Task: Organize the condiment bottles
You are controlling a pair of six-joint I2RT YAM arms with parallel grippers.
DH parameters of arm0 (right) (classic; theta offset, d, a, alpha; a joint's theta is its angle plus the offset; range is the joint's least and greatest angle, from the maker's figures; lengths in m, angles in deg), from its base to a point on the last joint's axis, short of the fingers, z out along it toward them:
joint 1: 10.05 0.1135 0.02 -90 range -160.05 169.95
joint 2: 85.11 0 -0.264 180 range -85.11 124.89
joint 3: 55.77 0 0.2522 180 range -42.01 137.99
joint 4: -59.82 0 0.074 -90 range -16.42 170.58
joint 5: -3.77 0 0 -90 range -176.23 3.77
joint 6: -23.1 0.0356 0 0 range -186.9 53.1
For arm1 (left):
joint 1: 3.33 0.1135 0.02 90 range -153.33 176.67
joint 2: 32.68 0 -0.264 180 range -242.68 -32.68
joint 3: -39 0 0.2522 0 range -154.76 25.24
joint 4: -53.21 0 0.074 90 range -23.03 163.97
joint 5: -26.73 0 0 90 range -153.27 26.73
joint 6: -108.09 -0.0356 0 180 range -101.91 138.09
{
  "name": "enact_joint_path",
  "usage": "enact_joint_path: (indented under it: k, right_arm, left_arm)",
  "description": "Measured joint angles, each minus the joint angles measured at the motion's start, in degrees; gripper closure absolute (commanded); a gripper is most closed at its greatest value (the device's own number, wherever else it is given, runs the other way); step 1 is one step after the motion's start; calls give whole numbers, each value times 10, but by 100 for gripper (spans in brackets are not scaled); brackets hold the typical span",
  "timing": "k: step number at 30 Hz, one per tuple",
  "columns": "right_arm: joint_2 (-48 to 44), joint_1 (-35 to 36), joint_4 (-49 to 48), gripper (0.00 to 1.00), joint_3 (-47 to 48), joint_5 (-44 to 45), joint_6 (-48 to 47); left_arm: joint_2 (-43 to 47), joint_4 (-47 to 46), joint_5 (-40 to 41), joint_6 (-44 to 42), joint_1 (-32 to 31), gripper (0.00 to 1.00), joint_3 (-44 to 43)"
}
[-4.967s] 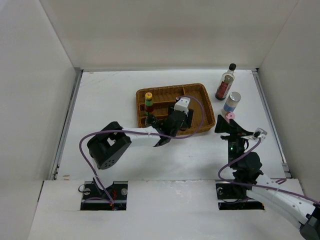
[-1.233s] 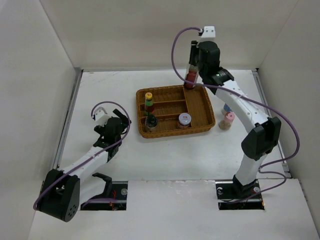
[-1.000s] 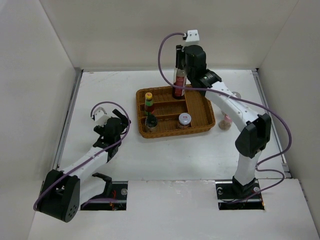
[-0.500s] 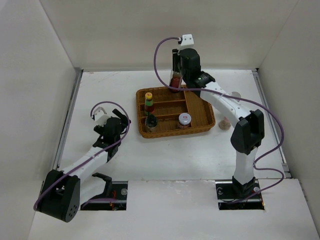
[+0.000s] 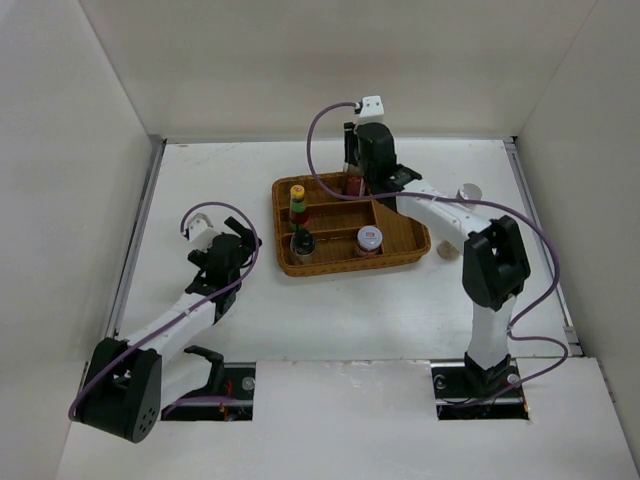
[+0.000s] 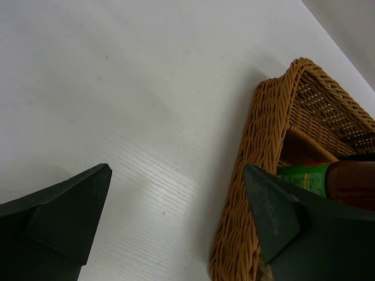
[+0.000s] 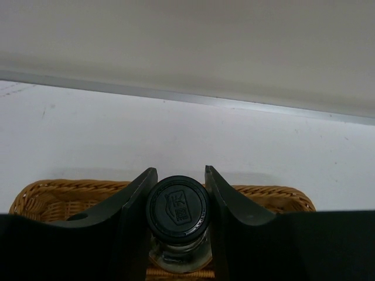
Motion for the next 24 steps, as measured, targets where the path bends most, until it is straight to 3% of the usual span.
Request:
enact_joint_path:
  k: [2, 12, 19, 24]
  right_arm:
    - [-4, 1, -19, 63, -15, 0, 0]
    - [-17, 6, -50, 15, -53, 3, 16]
    - [-78, 10, -48, 4, -69, 1, 16]
    - [-234, -5, -65, 4, -180, -4, 45]
  left_arm:
    - [0, -1, -2, 0, 0, 0, 0]
    - [0, -3, -4, 0, 1, 0, 0]
    - [0, -3, -4, 0, 1, 0, 0]
    - [0, -3, -7, 0, 4, 0, 0]
